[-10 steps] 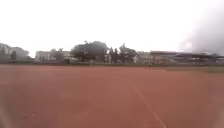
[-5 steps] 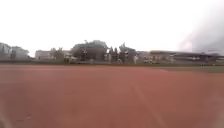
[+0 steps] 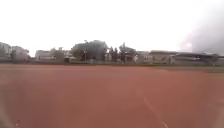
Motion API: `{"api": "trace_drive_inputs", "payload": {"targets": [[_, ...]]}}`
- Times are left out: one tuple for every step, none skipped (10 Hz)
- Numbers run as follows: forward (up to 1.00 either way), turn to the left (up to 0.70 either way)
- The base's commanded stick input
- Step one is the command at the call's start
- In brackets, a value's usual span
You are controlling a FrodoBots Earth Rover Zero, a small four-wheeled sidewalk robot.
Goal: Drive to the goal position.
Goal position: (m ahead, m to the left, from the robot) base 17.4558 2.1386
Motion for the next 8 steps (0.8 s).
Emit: {"api": "trace_drive_inputs", "payload": {"targets": [[0.3, 0.0], [0.3, 0.0], [0.3, 0.0], [0.3, 0.0], [0.3, 0.0], [0.3, 0.0], [0.3, 0.0], [0.3, 0.0]]}}
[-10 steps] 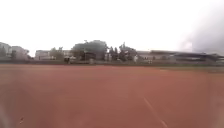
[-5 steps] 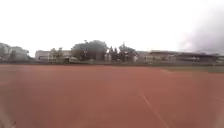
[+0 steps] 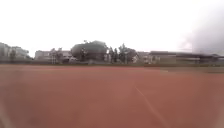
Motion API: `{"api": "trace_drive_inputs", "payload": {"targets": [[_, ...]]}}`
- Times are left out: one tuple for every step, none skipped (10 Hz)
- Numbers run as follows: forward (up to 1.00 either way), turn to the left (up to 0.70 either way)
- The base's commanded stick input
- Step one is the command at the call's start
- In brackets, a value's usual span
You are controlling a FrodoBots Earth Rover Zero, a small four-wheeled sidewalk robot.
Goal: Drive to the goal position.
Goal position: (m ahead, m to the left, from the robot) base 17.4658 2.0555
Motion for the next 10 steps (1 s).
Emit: {"api": "trace_drive_inputs", "payload": {"targets": [[0.3, 0.0], [0.3, 0.0], [0.3, 0.0], [0.3, 0.0], [0.3, 0.0], [0.3, 0.0], [0.3, 0.0], [0.3, 0.0], [0.3, 0.0], [0.3, 0.0]]}}
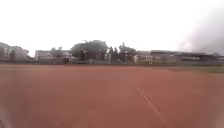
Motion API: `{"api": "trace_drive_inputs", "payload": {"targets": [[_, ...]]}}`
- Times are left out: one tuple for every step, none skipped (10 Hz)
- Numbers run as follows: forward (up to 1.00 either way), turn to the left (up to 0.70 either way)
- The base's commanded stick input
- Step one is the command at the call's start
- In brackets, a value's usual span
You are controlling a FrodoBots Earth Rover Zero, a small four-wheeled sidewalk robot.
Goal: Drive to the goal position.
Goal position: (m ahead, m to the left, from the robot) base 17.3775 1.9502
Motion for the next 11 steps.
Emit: {"api": "trace_drive_inputs", "payload": {"targets": [[0.3, 0.0], [0.3, 0.0], [0.3, 0.0], [0.3, 0.0], [0.3, 0.0], [0.3, 0.0], [0.3, 0.0], [0.3, 0.0], [0.3, 0.0], [0.3, 0.0], [0.3, 0.0]]}}
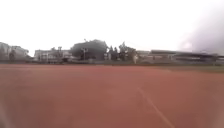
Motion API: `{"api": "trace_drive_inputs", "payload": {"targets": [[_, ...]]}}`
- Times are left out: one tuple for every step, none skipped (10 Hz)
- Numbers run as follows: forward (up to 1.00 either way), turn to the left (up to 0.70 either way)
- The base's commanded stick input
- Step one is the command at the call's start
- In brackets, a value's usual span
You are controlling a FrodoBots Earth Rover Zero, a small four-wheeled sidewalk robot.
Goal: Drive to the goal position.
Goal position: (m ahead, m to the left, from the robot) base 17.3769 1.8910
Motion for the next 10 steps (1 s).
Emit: {"api": "trace_drive_inputs", "payload": {"targets": [[0.3, 0.0], [0.3, 0.0], [0.3, 0.0], [0.3, 0.0], [0.3, 0.0], [0.3, 0.0], [0.3, 0.0], [0.3, 0.0], [0.3, 0.0], [0.3, 0.0]]}}
